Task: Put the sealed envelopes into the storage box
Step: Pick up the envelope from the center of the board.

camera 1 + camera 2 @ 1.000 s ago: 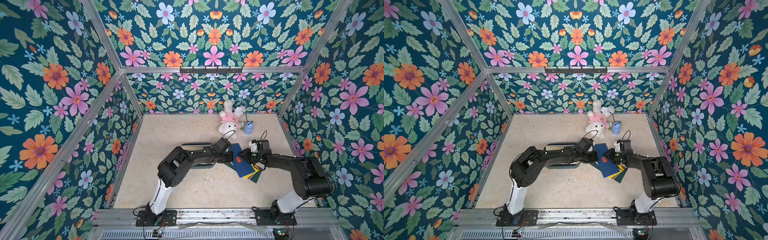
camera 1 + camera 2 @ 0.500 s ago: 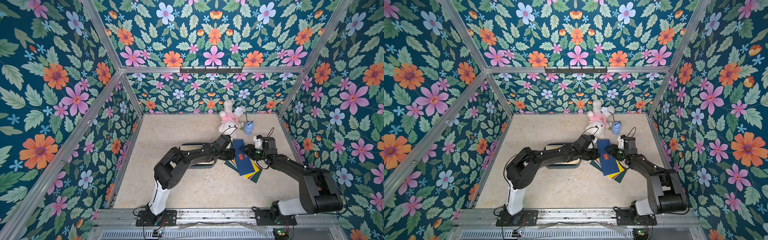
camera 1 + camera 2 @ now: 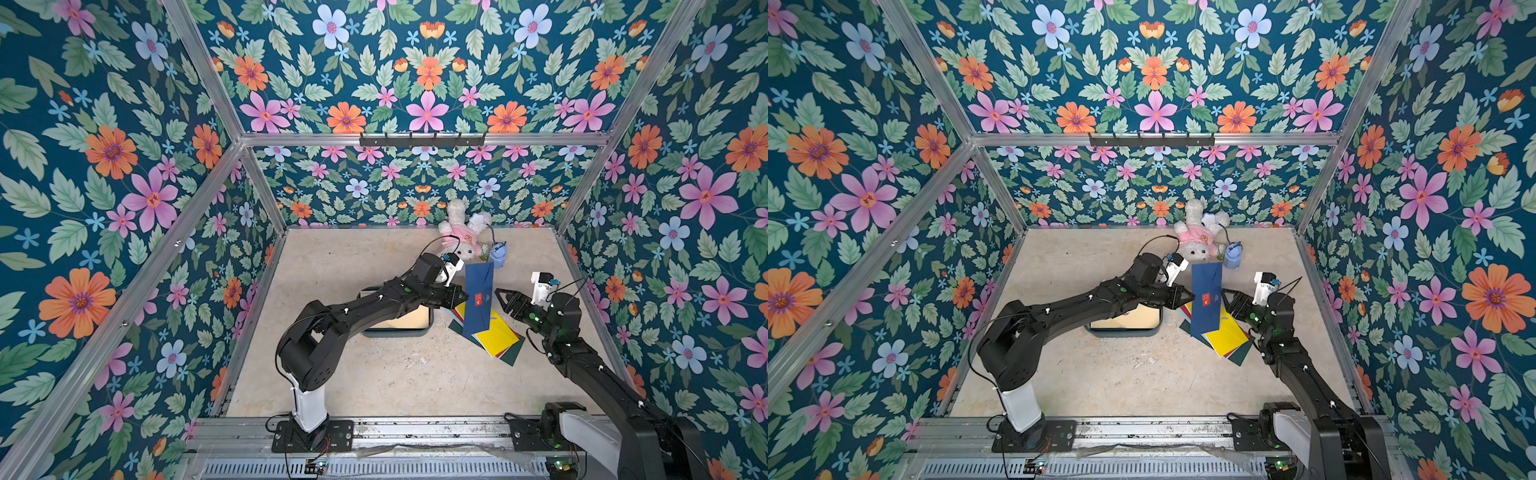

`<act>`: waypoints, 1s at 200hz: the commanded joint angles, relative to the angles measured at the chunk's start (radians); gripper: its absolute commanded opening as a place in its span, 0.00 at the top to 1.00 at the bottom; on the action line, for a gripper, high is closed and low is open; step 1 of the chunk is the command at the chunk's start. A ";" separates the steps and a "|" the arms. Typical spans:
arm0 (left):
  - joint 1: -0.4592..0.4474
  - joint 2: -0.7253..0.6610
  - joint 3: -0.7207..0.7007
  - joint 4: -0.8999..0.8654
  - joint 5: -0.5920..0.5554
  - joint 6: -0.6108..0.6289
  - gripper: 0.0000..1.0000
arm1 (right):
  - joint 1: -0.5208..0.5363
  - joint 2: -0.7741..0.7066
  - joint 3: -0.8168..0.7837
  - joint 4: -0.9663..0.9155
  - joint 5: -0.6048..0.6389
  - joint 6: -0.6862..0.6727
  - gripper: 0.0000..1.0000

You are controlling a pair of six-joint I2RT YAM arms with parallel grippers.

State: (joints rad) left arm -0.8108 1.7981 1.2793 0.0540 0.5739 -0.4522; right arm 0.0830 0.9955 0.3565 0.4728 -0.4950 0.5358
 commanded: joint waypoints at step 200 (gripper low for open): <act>0.189 -0.383 -0.253 0.152 0.244 -0.002 0.66 | 0.157 0.025 -0.015 0.623 -0.433 0.085 1.00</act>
State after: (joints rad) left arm -0.6506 1.4483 1.0264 0.2462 0.9287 -0.4427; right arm 0.2314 1.0389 0.3130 1.1179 -0.8715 0.6800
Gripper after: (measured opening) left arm 0.086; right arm 0.079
